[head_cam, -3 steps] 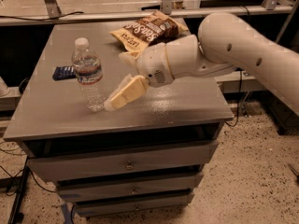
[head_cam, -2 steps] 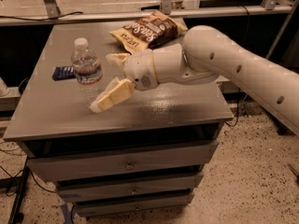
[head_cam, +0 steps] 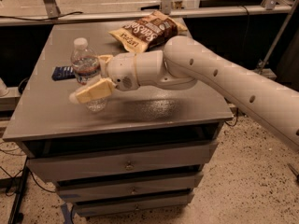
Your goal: Pick water bottle
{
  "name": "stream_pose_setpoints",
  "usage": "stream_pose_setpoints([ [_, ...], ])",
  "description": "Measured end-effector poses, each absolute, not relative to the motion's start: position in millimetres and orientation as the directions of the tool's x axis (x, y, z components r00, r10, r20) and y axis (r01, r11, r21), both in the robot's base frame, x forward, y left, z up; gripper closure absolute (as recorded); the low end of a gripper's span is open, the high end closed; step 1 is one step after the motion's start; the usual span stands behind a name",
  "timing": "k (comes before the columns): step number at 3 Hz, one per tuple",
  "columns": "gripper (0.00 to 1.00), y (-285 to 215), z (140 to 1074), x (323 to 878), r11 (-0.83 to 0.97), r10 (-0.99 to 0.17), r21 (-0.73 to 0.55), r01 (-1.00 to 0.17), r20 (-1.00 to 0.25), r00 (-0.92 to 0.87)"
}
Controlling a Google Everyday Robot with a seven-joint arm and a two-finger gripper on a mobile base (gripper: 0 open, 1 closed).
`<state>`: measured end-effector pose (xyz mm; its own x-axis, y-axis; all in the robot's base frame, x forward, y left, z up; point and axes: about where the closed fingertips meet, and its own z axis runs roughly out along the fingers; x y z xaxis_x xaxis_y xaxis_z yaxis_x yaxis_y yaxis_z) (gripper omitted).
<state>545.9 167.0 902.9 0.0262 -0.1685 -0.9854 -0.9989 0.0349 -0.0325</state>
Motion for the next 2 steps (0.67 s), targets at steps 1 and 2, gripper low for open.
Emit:
stream_pose_setpoints([
  [1, 0.43, 162, 908, 555, 0.061, -0.166, -0.039, -0.997, -0.986, 0.028],
  [2, 0.65, 149, 928, 558, 0.104, -0.154, -0.032, -0.994, -0.988, 0.015],
])
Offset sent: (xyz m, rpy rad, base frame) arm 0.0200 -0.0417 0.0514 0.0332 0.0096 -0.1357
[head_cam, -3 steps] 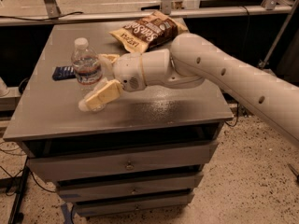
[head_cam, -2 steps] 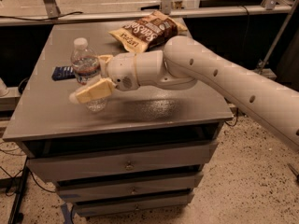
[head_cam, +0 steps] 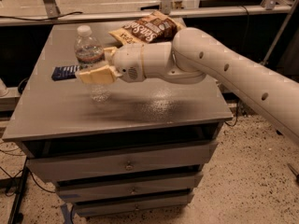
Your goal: Pick water bottle
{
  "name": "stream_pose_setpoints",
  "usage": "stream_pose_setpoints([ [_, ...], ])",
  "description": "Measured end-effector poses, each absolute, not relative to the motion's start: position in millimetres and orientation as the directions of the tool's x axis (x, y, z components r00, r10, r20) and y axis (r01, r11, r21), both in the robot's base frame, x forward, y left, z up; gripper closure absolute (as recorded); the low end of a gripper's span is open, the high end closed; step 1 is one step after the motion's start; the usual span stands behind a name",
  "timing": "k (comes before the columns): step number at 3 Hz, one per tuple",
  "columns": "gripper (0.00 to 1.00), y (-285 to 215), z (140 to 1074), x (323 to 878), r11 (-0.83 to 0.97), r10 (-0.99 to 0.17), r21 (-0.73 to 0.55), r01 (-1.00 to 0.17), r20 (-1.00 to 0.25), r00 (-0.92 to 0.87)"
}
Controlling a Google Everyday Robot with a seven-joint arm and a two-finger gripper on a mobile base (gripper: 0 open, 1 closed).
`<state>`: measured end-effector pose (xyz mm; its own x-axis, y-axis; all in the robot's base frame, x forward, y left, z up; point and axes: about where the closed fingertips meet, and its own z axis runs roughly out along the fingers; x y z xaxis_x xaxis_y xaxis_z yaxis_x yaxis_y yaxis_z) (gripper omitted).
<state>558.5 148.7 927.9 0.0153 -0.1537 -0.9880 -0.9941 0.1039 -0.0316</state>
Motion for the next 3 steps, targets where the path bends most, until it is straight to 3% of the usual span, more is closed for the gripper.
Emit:
stream_pose_setpoints([
  [1, 0.87, 146, 967, 554, 0.164, -0.116, 0.008, -0.986, -0.993, -0.027],
  [2, 1.00, 154, 1006, 538, 0.193, -0.080, 0.119, -0.974, -0.987, -0.136],
  [3, 1.00, 156, 1012, 534, 0.196, -0.066, 0.189, -0.962, -0.977, -0.205],
])
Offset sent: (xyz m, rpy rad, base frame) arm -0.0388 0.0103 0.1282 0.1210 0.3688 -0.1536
